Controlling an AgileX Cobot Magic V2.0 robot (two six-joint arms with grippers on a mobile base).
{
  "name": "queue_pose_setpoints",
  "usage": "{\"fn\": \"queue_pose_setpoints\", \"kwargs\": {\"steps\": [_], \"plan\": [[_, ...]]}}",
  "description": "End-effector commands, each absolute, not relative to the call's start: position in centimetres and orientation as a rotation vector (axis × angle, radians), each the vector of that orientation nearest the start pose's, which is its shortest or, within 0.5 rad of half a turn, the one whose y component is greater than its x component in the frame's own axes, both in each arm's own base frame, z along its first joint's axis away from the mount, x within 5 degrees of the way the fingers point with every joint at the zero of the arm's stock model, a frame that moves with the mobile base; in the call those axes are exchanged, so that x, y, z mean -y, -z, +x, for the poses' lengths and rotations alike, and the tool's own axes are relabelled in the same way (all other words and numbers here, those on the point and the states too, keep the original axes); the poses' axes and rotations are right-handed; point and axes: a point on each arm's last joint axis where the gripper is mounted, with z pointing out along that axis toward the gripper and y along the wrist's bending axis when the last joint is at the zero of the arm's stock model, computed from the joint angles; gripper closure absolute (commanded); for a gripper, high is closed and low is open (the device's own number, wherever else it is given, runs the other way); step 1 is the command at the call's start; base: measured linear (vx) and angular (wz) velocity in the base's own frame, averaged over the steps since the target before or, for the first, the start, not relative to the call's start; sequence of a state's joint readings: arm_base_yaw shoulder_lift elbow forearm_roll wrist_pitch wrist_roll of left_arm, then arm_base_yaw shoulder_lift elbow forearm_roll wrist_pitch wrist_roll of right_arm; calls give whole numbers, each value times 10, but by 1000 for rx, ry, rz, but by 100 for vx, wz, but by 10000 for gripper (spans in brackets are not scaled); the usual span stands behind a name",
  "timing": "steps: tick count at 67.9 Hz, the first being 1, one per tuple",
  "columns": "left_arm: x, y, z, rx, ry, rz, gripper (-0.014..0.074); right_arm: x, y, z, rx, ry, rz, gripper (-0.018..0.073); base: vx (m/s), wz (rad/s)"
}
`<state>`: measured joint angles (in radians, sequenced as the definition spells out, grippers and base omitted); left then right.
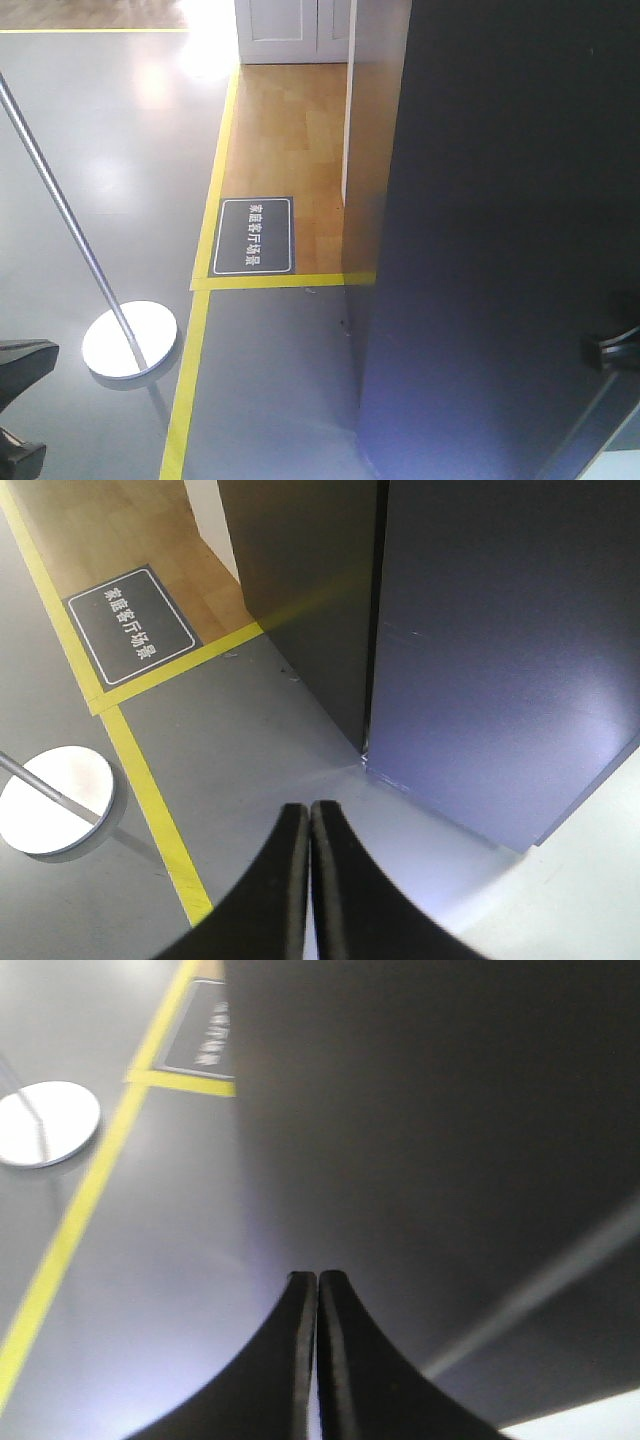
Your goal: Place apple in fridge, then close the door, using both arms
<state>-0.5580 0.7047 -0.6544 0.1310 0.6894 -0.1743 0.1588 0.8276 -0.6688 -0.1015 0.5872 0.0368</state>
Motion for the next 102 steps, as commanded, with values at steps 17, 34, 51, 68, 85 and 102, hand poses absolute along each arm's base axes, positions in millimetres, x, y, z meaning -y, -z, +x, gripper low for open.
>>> {"fn": "queue_pose_setpoints", "kwargs": {"steps": [17, 34, 51, 68, 85, 102], "plan": [[65, -325, 117, -2088, 290, 468, 603, 5, -321, 187, -2042, 156, -93, 563, 0, 0], [65, -325, 117, -2088, 290, 468, 603, 25, -342, 214, -1997, 233, -32, 563, 0, 0], [65, -325, 117, -2088, 290, 468, 603, 44, -369, 247, -1856, 241, 53, 563, 0, 0], [65, -325, 117, -2088, 290, 468, 603, 52, -384, 280, -1753, 219, 76, 563, 0, 0], [65, -325, 117, -2088, 290, 468, 603, 57, -391, 316, -1672, 184, 90, 563, 0, 0], [65, -325, 117, -2088, 290, 468, 603, 63, -392, 354, -1627, 167, 100, 563, 0, 0]]}}
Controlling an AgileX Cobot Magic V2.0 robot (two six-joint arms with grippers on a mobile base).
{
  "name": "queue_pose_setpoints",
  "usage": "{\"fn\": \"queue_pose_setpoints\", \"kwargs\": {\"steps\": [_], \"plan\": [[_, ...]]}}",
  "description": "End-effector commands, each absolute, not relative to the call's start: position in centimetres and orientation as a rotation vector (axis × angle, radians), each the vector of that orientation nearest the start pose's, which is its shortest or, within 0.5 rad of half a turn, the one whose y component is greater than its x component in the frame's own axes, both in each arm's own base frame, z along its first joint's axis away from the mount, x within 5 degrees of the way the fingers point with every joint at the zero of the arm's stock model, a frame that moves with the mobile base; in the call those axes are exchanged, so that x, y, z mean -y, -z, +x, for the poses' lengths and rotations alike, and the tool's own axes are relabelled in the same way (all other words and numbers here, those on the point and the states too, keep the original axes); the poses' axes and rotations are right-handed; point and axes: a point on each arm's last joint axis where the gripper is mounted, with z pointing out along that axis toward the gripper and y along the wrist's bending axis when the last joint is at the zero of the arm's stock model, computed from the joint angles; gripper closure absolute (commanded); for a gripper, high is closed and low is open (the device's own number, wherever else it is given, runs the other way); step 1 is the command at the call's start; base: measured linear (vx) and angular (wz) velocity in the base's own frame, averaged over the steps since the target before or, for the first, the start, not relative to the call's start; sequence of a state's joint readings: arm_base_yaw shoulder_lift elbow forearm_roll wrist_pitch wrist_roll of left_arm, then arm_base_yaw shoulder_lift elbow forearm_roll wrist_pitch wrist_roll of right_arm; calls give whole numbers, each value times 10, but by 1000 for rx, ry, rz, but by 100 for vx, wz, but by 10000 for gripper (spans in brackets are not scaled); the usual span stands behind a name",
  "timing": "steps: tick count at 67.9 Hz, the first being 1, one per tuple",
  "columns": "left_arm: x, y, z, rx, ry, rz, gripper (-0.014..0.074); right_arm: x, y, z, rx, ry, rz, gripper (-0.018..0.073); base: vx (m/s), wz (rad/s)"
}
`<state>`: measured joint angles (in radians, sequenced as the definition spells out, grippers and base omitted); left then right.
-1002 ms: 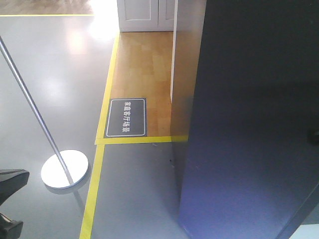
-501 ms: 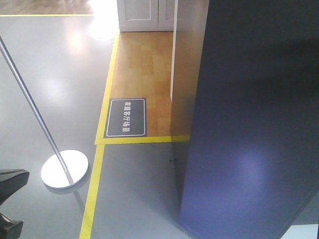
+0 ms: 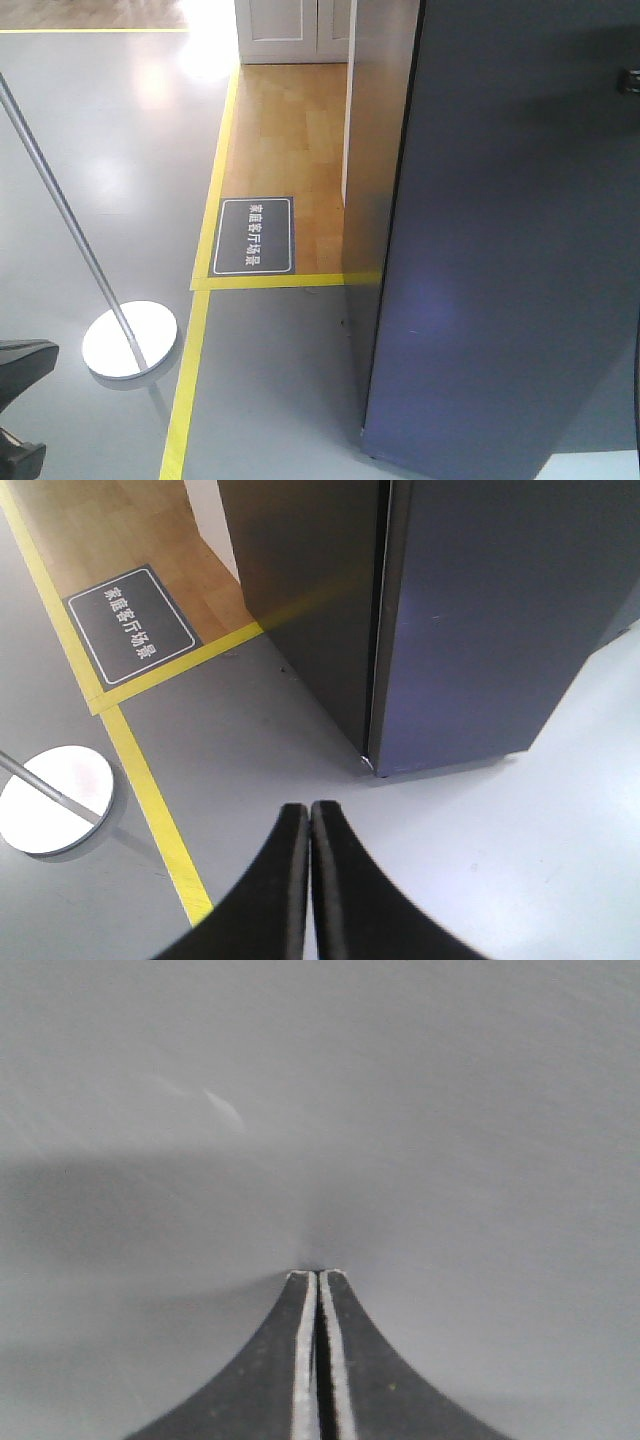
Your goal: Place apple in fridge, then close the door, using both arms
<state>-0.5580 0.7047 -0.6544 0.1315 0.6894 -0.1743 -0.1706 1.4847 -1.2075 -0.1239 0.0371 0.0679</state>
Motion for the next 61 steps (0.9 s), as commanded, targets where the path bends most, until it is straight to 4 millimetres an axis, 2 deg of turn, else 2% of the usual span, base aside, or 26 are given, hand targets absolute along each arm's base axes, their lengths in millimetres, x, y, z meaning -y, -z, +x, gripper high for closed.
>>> {"fn": "queue_pose_setpoints", "kwargs": {"steps": [1, 30, 37, 48, 61], "plan": [[65, -325, 117, -2088, 290, 468, 603, 63, -392, 356, -1624, 164, 104, 563, 0, 0], [65, -325, 117, -2088, 290, 468, 603, 74, -389, 416, -1588, 157, 109, 563, 0, 0], [65, -325, 117, -2088, 290, 468, 603, 75, -387, 422, -1597, 159, 110, 563, 0, 0], [65, -325, 117, -2089, 290, 468, 603, 77, -373, 431, -1620, 154, 113, 563, 0, 0], [65, -325, 117, -2089, 290, 468, 603, 77, -374, 426, -1670, 156, 122, 563, 0, 0]]}}
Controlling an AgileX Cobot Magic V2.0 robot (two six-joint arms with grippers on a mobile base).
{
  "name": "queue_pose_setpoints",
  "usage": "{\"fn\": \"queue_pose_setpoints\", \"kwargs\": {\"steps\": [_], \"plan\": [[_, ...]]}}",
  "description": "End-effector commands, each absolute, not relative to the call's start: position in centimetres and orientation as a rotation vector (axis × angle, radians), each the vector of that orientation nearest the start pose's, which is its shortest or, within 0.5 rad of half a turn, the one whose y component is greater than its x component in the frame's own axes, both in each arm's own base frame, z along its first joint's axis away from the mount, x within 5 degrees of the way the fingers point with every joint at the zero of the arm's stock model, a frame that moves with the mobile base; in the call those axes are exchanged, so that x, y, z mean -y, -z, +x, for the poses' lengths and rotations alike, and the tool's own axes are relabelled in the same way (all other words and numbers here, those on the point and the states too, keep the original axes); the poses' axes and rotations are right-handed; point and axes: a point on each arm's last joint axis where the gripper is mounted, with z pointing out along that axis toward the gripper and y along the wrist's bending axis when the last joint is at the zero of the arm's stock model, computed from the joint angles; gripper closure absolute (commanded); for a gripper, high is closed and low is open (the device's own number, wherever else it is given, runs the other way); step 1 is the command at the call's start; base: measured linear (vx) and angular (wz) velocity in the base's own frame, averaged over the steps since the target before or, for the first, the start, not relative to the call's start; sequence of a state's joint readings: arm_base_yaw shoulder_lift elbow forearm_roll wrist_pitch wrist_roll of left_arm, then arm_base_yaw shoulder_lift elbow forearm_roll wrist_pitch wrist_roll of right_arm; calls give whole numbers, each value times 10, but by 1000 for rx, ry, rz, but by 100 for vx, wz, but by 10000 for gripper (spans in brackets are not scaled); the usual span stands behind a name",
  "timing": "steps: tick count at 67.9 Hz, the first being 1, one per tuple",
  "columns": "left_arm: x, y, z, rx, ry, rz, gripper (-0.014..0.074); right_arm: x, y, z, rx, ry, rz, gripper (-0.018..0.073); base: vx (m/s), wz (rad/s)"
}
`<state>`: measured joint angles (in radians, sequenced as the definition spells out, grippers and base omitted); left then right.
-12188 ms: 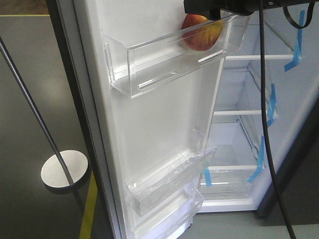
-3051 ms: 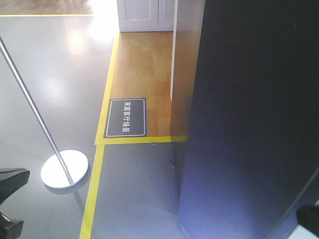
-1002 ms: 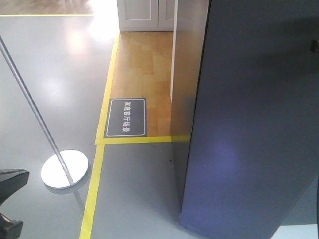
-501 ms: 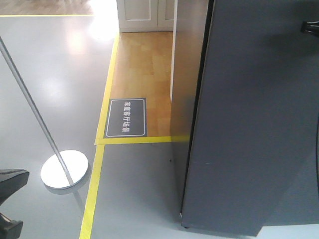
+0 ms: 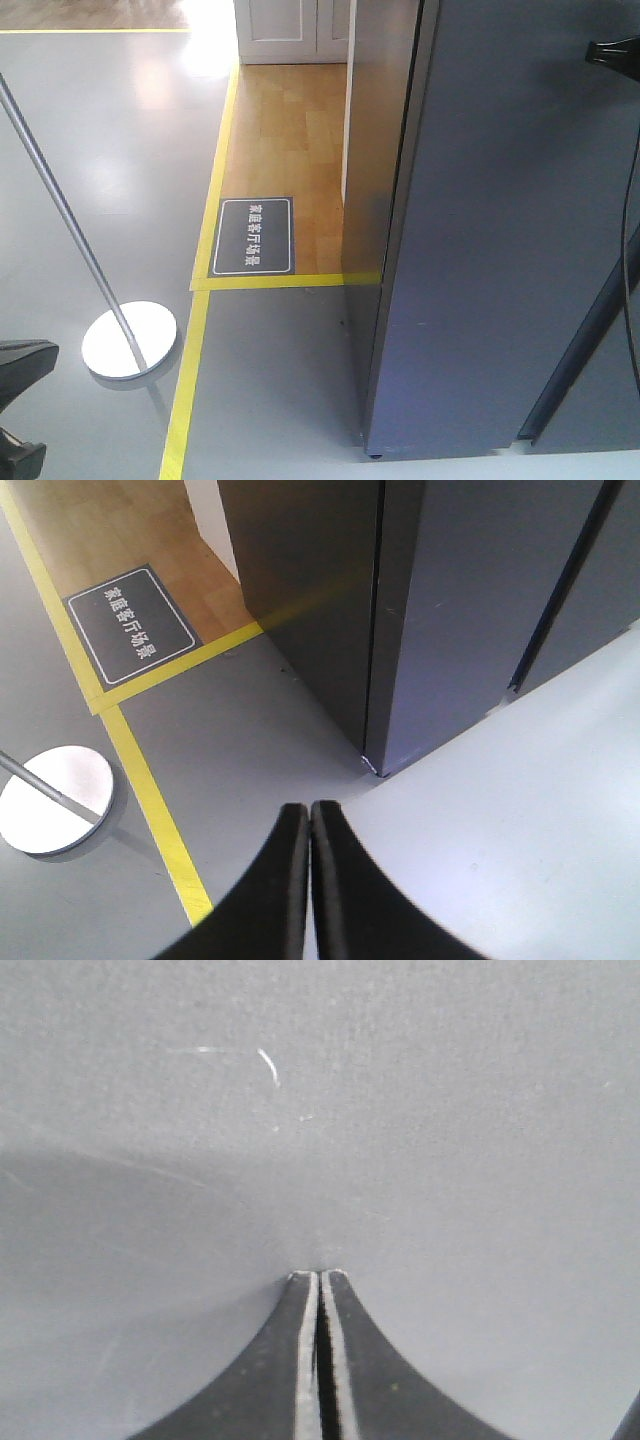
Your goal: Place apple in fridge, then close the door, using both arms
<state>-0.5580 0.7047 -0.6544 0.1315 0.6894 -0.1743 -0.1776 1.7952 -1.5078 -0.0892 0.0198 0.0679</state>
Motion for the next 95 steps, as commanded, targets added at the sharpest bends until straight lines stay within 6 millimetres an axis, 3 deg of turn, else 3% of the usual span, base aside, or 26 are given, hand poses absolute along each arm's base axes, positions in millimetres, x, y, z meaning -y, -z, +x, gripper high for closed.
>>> {"fn": "queue_pose_setpoints", "kwargs": {"steps": [1, 11, 26, 37, 64, 81, 95], "plan": [[65, -325, 117, -2089, 290, 468, 603, 76, -375, 424, -1679, 156, 123, 563, 0, 0], [65, -325, 117, -2089, 290, 468, 603, 70, -387, 403, -1810, 166, 126, 563, 0, 0], [65, -325, 117, -2089, 290, 468, 603, 51, -397, 353, -1927, 164, 93, 563, 0, 0], [65, -325, 117, -2089, 290, 468, 603, 32, -384, 305, -2007, 195, -33, 563, 0, 0], [65, -325, 117, -2089, 290, 468, 603, -2, -344, 192, -2252, 98, -132, 563, 0, 0], [65, -325, 117, -2089, 290, 468, 603, -4, -315, 131, -2369, 59, -105, 563, 0, 0], [65, -325, 117, -2089, 290, 468, 603, -1, -303, 90, -2339, 56, -95, 563, 0, 0]]}}
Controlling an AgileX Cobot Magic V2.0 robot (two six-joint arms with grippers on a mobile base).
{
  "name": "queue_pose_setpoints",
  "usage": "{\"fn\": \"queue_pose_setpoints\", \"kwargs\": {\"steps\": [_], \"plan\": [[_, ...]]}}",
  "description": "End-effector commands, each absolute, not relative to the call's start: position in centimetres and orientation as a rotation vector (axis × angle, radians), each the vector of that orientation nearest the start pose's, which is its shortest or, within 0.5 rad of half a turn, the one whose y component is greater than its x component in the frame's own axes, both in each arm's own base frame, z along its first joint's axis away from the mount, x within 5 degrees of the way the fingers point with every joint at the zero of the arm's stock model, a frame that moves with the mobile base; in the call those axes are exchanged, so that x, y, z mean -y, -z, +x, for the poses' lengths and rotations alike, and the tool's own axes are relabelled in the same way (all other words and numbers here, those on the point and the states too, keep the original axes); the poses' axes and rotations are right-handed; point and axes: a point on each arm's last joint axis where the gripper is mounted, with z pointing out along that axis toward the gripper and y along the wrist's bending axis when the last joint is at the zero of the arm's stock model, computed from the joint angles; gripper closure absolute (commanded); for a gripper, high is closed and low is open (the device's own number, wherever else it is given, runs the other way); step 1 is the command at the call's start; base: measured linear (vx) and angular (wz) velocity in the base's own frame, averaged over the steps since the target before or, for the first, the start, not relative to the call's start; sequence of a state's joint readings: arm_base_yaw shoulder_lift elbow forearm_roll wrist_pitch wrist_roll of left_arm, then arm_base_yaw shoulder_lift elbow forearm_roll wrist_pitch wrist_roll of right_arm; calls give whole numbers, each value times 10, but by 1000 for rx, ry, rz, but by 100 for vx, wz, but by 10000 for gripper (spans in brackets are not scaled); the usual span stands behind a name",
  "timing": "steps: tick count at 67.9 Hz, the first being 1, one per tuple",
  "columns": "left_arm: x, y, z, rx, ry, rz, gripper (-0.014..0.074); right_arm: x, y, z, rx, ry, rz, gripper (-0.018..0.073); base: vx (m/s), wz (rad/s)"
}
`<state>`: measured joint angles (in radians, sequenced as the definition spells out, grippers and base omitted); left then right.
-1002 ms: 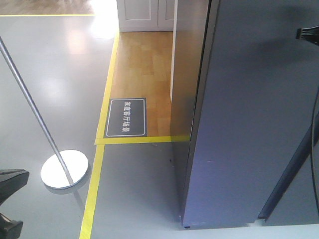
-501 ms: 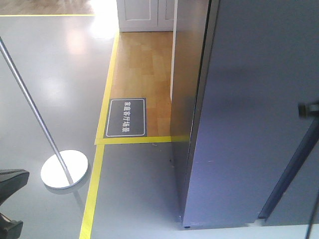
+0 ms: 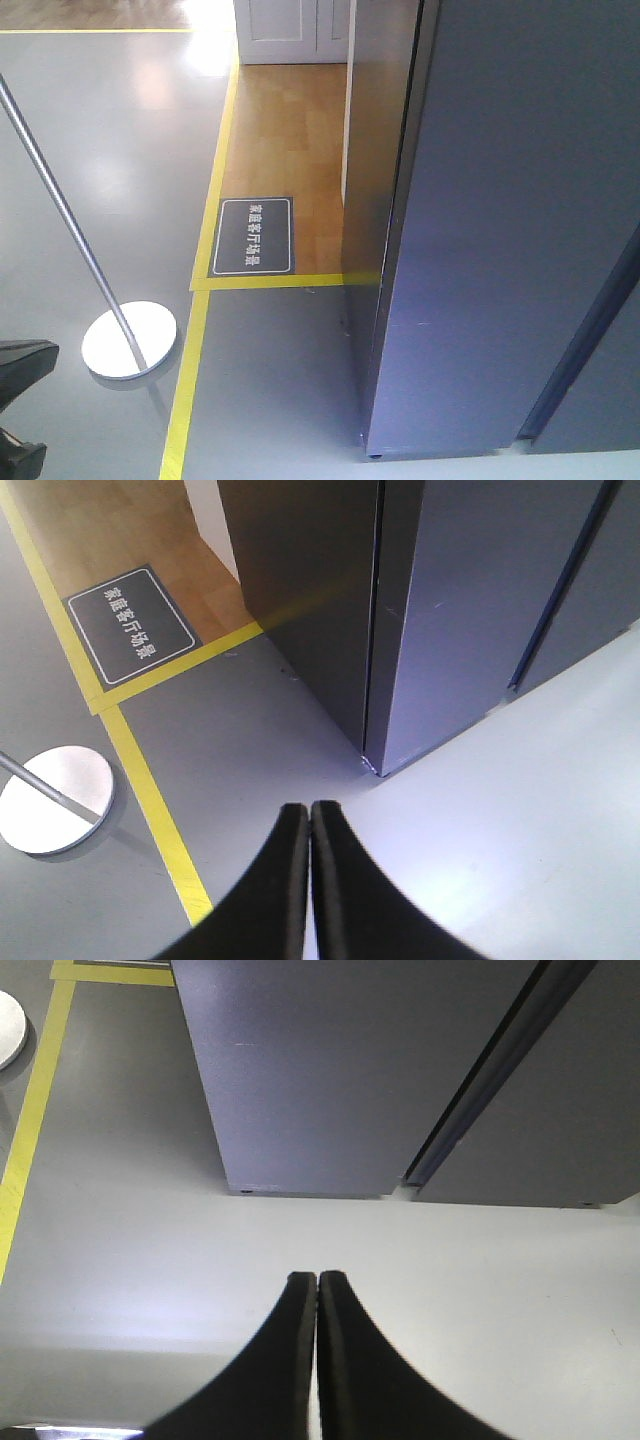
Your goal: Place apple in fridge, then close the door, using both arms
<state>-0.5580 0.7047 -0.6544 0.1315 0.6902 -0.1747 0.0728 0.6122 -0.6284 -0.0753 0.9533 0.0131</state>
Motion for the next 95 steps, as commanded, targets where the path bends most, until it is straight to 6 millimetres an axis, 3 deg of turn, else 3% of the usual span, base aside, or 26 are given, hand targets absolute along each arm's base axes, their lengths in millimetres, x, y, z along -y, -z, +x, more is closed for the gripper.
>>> {"fn": "queue_pose_setpoints", "kwargs": {"steps": [1, 25, 95], "plan": [[65, -325, 117, -2089, 290, 468, 603, -1, -303, 87, -2330, 53, -93, 563, 0, 0], [65, -325, 117, -2090, 289, 468, 603, 0, -312, 60, -2203, 30, -82, 563, 0, 0], [65, -325, 118, -2085, 274, 475, 603, 0, -311, 59, -2220, 31, -81, 563, 0, 0]]}}
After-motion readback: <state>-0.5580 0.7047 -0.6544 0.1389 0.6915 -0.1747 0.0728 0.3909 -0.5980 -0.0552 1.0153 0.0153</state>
